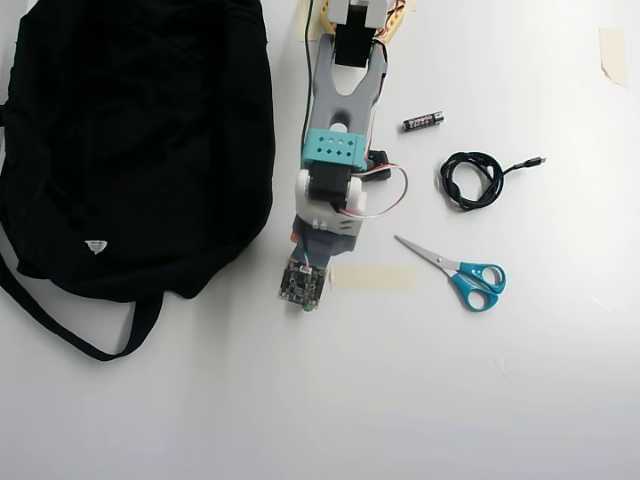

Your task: Put the green marker into the black bag

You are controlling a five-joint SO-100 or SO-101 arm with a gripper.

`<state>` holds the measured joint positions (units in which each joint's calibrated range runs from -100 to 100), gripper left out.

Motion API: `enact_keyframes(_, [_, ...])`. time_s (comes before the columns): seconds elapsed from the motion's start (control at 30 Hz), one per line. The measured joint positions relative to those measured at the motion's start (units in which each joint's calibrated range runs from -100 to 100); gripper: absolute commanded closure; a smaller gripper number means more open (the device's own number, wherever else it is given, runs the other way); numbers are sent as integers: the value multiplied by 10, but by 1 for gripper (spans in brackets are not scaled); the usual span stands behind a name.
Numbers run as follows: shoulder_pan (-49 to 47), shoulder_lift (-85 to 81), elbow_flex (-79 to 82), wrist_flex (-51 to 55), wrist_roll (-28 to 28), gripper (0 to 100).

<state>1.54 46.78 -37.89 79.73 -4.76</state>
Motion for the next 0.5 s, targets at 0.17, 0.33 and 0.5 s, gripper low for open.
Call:
enact_keyframes(0.17, [-1,0,-41,34,1,98])
enact_keyframes(0.33, [-15,0,-57,49,1,98])
enact_keyframes(0.5, [-18,0,-57,50,0,98])
